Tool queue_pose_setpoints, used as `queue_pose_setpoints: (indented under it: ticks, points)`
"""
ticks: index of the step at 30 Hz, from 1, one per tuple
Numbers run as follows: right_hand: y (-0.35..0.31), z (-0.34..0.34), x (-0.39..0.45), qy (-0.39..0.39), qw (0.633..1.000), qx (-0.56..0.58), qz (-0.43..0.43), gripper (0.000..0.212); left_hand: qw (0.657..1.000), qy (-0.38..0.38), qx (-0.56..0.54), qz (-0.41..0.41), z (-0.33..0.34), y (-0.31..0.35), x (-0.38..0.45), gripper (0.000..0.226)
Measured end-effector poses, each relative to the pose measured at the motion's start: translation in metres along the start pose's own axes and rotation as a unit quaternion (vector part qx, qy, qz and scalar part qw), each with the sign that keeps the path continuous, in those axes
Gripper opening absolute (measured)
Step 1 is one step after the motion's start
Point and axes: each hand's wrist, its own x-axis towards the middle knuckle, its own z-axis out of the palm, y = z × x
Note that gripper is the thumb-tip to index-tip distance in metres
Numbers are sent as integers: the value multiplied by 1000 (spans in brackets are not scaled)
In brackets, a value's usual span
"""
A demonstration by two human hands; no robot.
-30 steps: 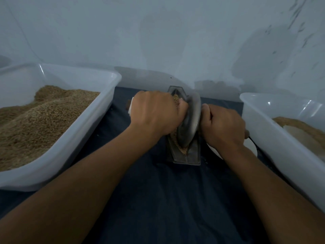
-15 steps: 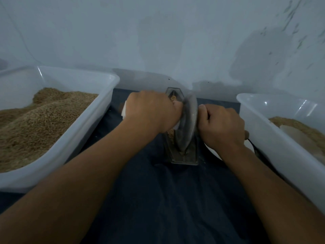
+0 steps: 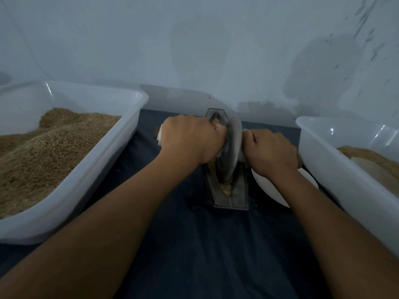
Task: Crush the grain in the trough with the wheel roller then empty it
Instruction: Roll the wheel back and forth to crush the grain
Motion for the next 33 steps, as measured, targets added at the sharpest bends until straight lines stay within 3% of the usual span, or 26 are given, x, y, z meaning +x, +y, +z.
queue_pose_setpoints:
  ticks: [6, 18, 33]
  points:
    - [0, 9, 24, -40, 999, -17, 3, 46, 1000, -17, -12, -19, 13, -4, 13, 60]
    - [5, 23, 55, -54, 999, 1, -11, 51, 999, -16, -40, -17, 28, -11, 37, 52]
    - [13, 38, 94, -124, 991, 56, 18, 53, 999, -8, -30, -25, 39, -9, 69, 50]
